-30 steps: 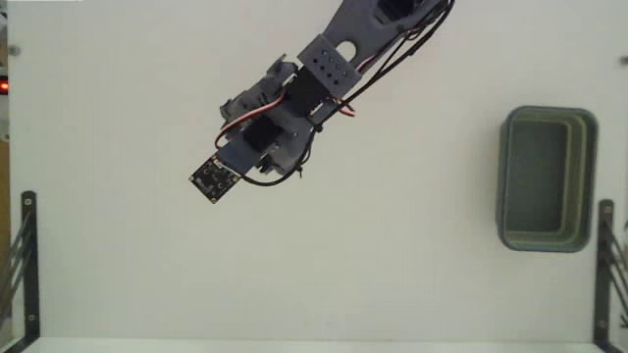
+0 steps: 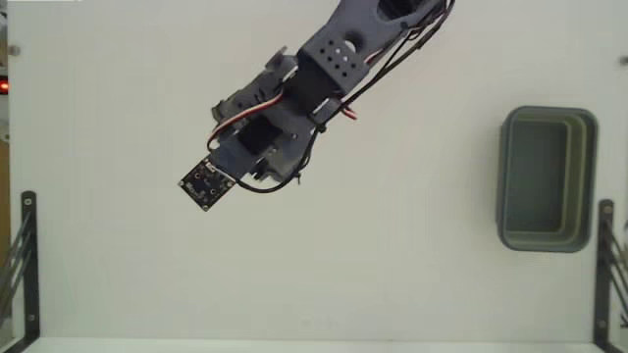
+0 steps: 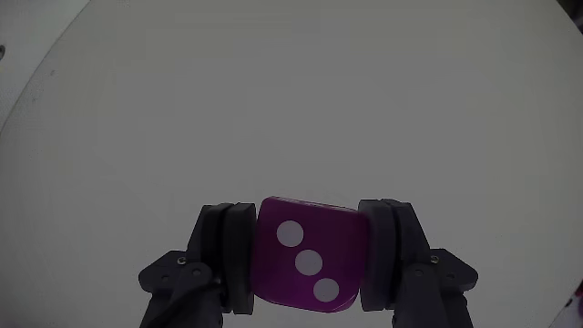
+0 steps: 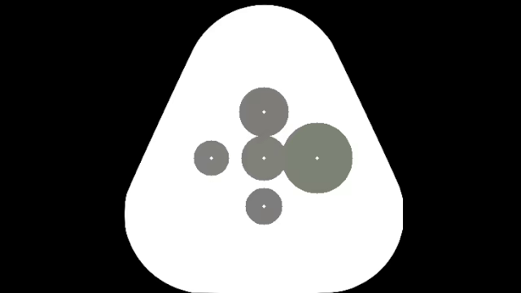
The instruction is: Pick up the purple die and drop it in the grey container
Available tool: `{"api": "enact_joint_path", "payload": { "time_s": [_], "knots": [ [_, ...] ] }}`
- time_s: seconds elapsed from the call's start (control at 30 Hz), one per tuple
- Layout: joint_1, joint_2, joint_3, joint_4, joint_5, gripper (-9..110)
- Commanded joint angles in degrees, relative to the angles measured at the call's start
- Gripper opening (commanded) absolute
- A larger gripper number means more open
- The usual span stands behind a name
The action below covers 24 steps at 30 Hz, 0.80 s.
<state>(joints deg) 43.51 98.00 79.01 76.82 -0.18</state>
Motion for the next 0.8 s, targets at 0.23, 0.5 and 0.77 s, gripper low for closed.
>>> {"api": "enact_joint_path", "payload": {
  "time_s": [0.23, 0.5, 0.77],
  "knots": [
    [-1.6, 1.1, -4.2, 1.8, 0.2, 63],
    [-6.5, 0.7, -4.7, 2.0, 0.2, 63],
    [-13.8, 0.2, -5.5, 2.3, 0.2, 63]
  ]
}}
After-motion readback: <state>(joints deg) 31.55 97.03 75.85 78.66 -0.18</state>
